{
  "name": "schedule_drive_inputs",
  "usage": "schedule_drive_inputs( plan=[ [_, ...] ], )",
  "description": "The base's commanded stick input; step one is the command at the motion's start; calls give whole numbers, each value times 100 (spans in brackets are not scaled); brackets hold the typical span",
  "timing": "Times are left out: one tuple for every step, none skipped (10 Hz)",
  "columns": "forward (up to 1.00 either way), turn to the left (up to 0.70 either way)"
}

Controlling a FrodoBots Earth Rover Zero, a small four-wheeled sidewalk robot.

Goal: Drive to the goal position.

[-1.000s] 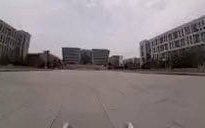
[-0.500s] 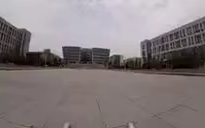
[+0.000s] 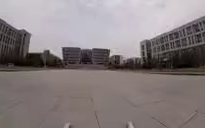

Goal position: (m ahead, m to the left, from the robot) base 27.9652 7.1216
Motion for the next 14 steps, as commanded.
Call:
schedule_drive_inputs(
  plan=[
    [85, 0],
    [85, 0],
    [85, 0],
    [85, 0],
    [85, 0],
    [85, 0],
    [85, 0],
    [85, 0],
    [85, 0],
    [85, 0],
    [85, 0],
    [85, 0],
    [85, 0],
    [85, 0]
  ],
)
